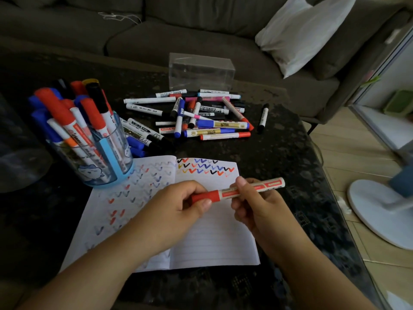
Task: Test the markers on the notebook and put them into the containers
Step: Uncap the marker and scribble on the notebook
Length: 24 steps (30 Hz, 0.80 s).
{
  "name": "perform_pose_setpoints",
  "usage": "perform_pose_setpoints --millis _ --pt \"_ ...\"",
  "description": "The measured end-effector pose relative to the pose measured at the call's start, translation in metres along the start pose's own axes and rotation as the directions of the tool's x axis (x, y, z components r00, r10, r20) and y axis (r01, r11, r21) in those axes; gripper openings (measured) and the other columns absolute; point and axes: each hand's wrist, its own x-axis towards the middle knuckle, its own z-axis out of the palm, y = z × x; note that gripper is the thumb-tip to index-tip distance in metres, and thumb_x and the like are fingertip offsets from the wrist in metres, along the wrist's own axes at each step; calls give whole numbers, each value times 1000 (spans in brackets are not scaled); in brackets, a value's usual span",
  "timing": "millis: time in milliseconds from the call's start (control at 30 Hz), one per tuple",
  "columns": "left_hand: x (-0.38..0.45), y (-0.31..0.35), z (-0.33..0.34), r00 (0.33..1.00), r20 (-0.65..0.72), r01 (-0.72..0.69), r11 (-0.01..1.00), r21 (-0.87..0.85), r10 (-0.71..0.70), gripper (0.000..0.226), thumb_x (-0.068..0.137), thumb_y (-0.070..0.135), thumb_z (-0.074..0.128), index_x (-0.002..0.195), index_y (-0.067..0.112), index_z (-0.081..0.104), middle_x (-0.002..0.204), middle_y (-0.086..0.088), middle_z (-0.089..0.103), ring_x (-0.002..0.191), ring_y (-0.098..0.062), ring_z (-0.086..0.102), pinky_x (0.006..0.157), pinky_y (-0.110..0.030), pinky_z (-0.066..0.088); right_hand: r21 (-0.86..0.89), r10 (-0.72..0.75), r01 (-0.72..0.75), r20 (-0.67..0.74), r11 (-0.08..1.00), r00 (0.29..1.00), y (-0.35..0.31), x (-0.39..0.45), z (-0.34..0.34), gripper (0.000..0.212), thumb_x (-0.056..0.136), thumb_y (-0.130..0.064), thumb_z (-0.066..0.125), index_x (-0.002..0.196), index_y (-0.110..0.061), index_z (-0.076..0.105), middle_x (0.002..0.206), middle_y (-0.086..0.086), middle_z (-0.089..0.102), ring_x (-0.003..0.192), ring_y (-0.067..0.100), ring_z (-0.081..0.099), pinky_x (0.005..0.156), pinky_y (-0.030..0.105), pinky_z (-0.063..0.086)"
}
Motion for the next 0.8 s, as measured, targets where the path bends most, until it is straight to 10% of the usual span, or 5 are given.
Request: perform_pose_setpoints --millis 400,567,800 --pt "-5 -5 -22 992 -122 0 979 202 25 9 88 30 60 94 37 63 79 22 60 78 5 56 65 -10 38 -156 -86 63 -140 986 986 -20 -6 9 28 93 -31 51 85 -8 65 65 1 64 59 10 53 62 24 47" --pt "-15 10 -52 974 -220 44 918 393 48 31 89 31 59 120 29 55 107 14 57 94 -1 52 79 -17 41 -464 -285 230 -51 855 957 -37 -22 29 15 93 -35 49 89 -26 61 75 -9 68 64 1 60 57 11 47" --pt "-145 5 -142 842 -529 222 830 512 101 11 82 30 66 92 26 63 81 12 58 75 -4 58 61 -18 40 -490 -337 443 293 750 895 -63 -67 112 8 91 -35 50 93 -31 56 78 -14 67 74 -4 61 62 10 48"
